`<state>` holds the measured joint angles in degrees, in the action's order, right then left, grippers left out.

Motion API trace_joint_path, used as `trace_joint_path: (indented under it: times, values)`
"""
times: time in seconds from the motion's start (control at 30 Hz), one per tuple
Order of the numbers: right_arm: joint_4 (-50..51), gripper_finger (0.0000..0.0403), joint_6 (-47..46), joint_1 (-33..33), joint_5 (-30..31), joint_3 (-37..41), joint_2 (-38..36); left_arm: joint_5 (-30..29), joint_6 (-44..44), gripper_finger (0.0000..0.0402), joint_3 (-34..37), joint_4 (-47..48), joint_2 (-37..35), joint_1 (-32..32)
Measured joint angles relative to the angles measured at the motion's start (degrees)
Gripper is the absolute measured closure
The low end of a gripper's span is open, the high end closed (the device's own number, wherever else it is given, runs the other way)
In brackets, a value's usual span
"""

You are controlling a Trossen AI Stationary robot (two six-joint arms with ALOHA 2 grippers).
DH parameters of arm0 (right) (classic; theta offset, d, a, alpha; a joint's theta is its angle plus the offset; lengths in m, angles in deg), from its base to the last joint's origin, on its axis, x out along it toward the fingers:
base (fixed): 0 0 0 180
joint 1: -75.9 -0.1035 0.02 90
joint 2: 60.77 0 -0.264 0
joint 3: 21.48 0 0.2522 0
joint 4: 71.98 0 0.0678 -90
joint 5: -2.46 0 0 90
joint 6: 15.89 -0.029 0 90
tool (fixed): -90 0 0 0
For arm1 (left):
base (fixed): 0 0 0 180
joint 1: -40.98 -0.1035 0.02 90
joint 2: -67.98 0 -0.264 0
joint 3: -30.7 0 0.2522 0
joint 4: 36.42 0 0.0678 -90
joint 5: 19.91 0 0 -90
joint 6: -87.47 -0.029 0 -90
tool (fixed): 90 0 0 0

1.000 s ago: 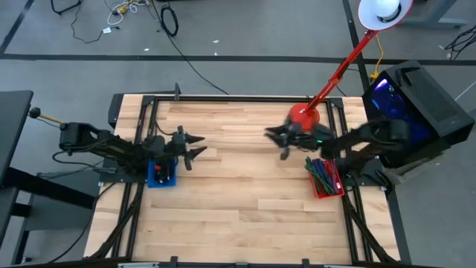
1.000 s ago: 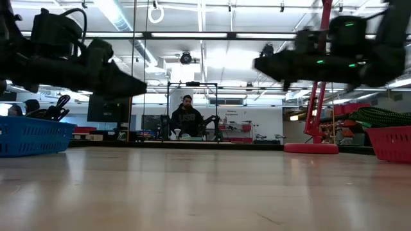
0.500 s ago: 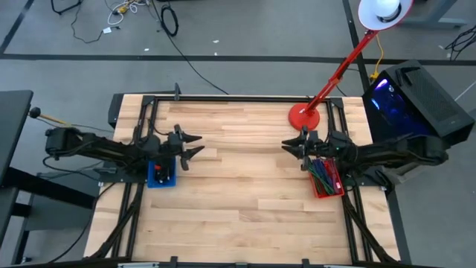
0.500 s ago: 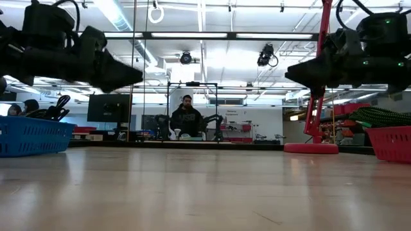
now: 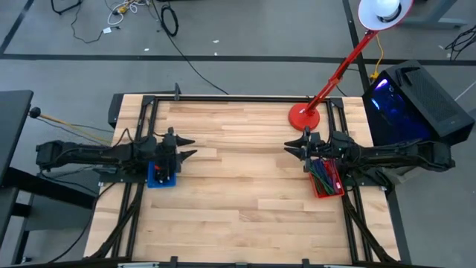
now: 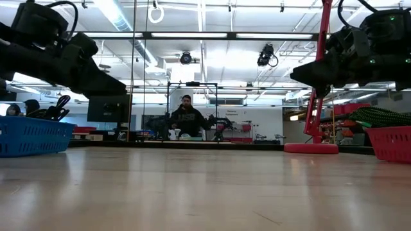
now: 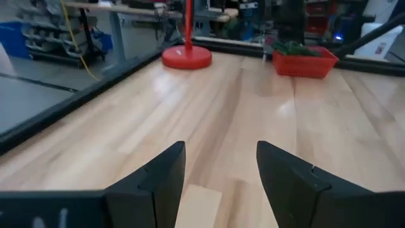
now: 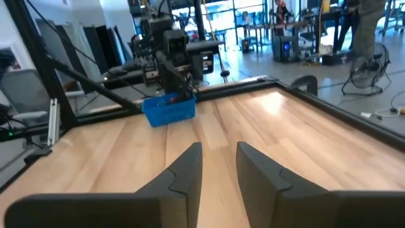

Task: Pick & Place USB Port
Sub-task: Return to Home Position

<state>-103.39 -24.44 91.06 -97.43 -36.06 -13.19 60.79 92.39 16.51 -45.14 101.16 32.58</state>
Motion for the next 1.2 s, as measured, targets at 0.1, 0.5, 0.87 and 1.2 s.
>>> trace_joint_path:
  times: [0.1,0.5,0.87,1.2]
  values:
    - [3.6,0.0303,0.0,0.0,0.0,0.0,-2.9,-1.4,-0.6,0.0200,0.0,5.2,-5.3,0.0]
    - [15.1,0.0303,1.6,0.0,0.0,0.0,-17.8,-4.0,-1.1,0.0200,-4.2,28.7,-22.9,0.0]
    - [25.9,0.0303,1.2,0.0,-0.2,0.0,-30.3,-5.6,-1.8,0.0200,-10.6,41.9,-33.1,0.0]
    - [43.9,0.0303,0.5,0.0,-3.1,-6.1,-41.8,-6.6,-1.0,0.0200,-10.4,41.7,-33.0,0.0]
